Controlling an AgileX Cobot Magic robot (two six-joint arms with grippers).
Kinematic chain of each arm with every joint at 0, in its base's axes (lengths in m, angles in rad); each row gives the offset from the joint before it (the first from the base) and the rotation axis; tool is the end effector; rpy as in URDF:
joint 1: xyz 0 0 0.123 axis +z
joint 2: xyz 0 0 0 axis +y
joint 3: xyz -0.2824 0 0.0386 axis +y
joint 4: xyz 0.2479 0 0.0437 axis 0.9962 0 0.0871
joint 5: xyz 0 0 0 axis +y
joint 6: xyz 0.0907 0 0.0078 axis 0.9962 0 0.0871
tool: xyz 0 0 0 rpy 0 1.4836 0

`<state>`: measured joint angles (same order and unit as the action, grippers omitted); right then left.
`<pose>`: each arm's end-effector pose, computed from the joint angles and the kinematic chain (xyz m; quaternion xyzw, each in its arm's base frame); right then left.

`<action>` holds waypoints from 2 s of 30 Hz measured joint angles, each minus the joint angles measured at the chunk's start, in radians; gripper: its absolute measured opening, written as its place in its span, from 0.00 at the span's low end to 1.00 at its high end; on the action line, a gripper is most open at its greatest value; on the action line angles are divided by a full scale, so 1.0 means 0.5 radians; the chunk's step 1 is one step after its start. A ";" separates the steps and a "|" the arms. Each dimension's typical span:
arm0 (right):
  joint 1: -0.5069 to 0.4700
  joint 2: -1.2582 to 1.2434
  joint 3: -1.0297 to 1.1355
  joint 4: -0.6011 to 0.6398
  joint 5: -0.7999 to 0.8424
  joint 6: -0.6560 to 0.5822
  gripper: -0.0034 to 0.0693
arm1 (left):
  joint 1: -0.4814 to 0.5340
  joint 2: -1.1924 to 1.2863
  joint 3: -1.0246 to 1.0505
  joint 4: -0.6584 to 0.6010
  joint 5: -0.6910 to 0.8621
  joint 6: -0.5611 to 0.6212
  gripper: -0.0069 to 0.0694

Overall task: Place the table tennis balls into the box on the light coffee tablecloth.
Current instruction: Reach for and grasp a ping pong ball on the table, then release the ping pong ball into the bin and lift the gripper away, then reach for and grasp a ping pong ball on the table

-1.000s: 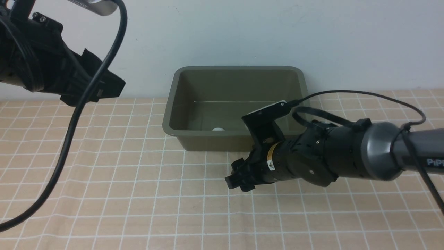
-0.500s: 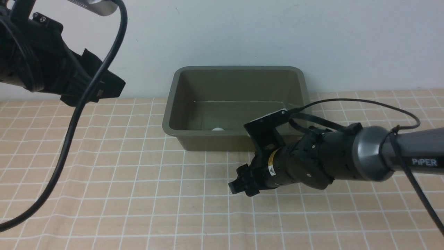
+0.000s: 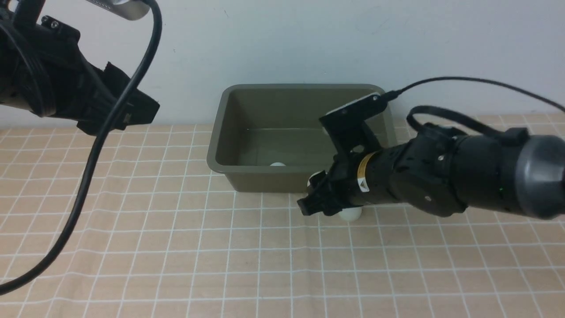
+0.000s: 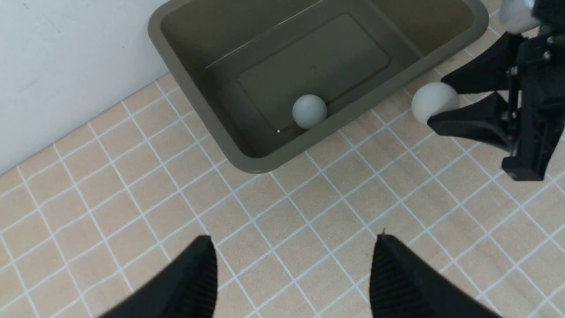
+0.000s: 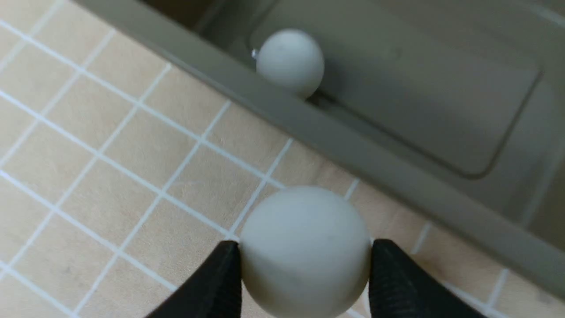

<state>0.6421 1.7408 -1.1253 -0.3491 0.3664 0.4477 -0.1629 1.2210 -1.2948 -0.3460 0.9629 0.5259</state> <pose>0.3041 0.2134 0.2180 -0.2219 0.9118 0.0731 0.3376 0.2386 -0.0649 0.4022 0.2724 0.8724 -0.0984 0.3937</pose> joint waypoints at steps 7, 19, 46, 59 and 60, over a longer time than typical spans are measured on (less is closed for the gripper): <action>0.034 -0.224 0.002 0.000 0.171 -0.094 0.51 | 0.000 0.000 0.000 0.000 0.000 0.000 0.60; -0.148 -0.138 -0.005 -0.123 -0.194 -0.062 0.51 | 0.000 0.000 0.000 -0.039 0.000 0.000 0.60; -0.393 -0.016 -0.182 -0.219 -0.115 -0.073 0.71 | 0.000 0.000 0.000 -0.044 0.000 0.000 0.60; -0.054 -0.596 -0.182 -0.088 0.664 -0.042 0.64 | 0.000 0.000 0.000 -0.044 0.000 0.000 0.60; -0.027 -0.610 -0.182 -0.079 0.711 -0.018 0.64 | 0.000 0.000 0.000 -0.044 0.000 0.000 0.60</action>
<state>0.6286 1.4356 -1.2165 -0.3886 0.7219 0.4388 -0.1629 1.2210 -1.2948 -0.3680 0.9631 0.5259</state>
